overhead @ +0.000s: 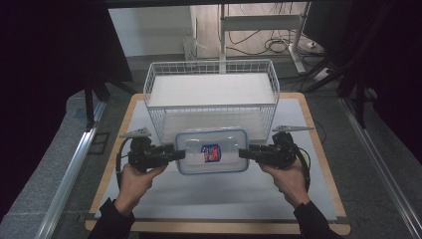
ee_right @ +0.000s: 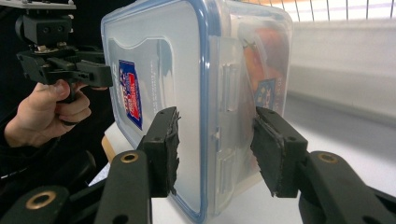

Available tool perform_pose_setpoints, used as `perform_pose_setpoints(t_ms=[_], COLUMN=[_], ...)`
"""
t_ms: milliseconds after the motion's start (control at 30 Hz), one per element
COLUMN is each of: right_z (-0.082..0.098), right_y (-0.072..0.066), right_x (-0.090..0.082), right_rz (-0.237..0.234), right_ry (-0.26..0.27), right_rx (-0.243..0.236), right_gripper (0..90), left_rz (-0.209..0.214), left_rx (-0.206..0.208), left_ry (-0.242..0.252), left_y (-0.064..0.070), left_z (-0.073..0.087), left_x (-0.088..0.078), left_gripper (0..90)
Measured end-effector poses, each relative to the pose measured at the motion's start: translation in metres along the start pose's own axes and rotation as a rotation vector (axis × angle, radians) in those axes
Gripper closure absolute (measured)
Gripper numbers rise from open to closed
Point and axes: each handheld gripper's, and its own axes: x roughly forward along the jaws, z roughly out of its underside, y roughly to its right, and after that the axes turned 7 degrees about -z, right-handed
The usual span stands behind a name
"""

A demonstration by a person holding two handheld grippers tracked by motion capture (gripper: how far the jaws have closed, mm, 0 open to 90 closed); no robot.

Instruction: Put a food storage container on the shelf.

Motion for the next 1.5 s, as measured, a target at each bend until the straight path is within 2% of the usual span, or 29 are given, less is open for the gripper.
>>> perform_pose_setpoints(t_ms=[133,533,633,767,900,1033,1100,1267,1500], right_z=[-0.012,-0.052,-0.068,-0.079,-0.101,-0.111,-0.120,-0.130,-0.148], right_y=[-0.002,-0.005,-0.004,-0.004,-0.004,-0.003,0.001,0.006,0.020], right_x=[0.001,0.001,0.000,0.001,0.000,-0.001,-0.001,-0.002,0.002], right_rz=[-0.003,-0.006,-0.009,-0.011,-0.013,-0.019,-0.029,-0.034,-0.029], right_ry=[0.005,0.030,0.039,0.048,0.061,0.070,0.071,0.081,0.087], right_rx=[-0.006,-0.025,-0.021,-0.025,-0.023,-0.018,-0.002,0.003,0.025], right_gripper=[52.3,52.3,52.3,52.3,52.3,52.3,52.3,52.3,52.3], left_rz=[-0.003,-0.003,-0.003,-0.002,-0.001,0.001,0.006,0.011,0.020], left_rx=[-0.002,0.007,0.013,0.010,0.011,0.007,0.003,-0.006,-0.025], left_ry=[0.010,0.020,0.025,0.032,0.044,0.050,0.054,0.061,0.070], left_y=[-0.002,-0.007,-0.009,-0.012,-0.015,-0.016,-0.018,-0.022,-0.035], left_z=[-0.010,-0.053,-0.067,-0.085,-0.107,-0.119,-0.127,-0.140,-0.157], left_x=[-0.004,-0.012,-0.014,-0.017,-0.019,-0.020,-0.020,-0.017,-0.007], left_gripper=[49.8,50.0,50.0,50.1,50.2,50.6,51.0,51.4,51.5])
